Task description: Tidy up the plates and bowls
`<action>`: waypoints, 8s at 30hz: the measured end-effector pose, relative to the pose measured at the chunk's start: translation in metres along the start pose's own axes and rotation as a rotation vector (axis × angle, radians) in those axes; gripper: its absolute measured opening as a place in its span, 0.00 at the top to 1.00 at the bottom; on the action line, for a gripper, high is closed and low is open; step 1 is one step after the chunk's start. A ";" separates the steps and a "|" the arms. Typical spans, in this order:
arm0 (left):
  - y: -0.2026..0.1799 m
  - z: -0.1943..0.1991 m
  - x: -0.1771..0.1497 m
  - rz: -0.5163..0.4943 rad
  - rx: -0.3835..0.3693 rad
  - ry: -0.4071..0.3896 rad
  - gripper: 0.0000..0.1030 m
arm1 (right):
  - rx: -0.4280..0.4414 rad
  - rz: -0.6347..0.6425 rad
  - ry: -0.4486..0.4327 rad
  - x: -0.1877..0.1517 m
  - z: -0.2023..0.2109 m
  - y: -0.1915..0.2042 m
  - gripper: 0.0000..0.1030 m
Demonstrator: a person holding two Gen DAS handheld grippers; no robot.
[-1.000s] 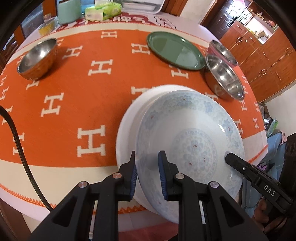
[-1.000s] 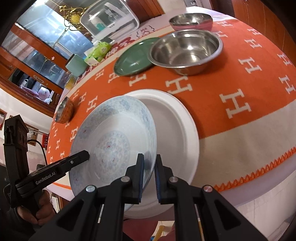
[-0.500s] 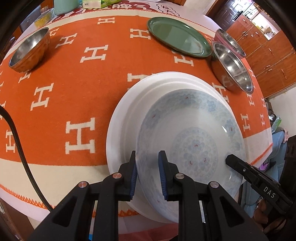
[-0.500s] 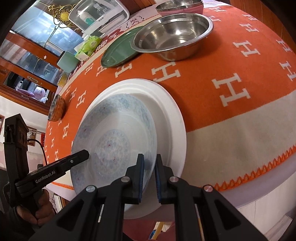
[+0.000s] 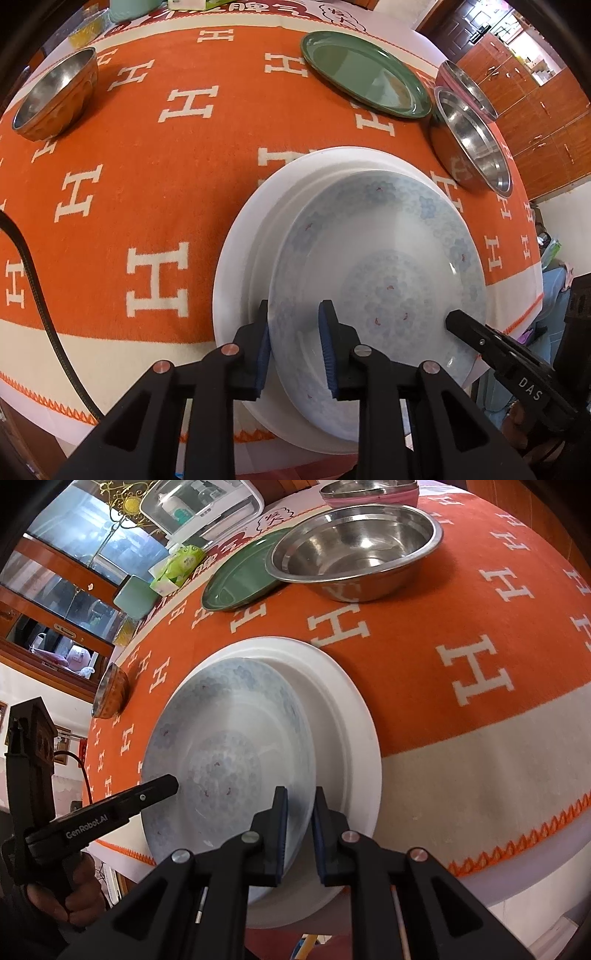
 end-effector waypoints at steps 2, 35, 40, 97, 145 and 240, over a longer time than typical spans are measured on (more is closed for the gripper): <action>0.001 0.001 0.000 -0.001 -0.005 0.001 0.78 | 0.003 -0.006 -0.002 0.001 -0.001 0.000 0.86; -0.011 0.056 -0.014 -0.061 -0.010 -0.147 0.64 | -0.023 0.072 -0.117 -0.004 0.032 0.022 0.48; -0.014 0.076 -0.019 -0.043 -0.008 -0.199 0.57 | -0.031 0.099 -0.143 -0.007 0.040 0.024 0.48; -0.018 0.174 0.064 0.026 0.050 -0.272 0.16 | -0.260 0.527 -0.296 0.115 0.176 0.082 0.28; -0.025 0.031 0.179 0.385 0.071 -0.097 0.19 | 0.088 0.443 0.098 0.285 0.034 0.029 0.28; -0.025 -0.015 0.210 0.418 0.026 -0.110 0.64 | 0.013 0.322 0.169 0.303 -0.032 -0.002 0.90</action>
Point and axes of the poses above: each gripper's, at about its wrist camera, not at the fingertips, and z roughly against the way its jaws point, y to its left, x to its top, the point moved 9 cm from there along -z, roughly the way its jaws point, and after that the axes turned 11 degrees about y, right-handed, at the moved point
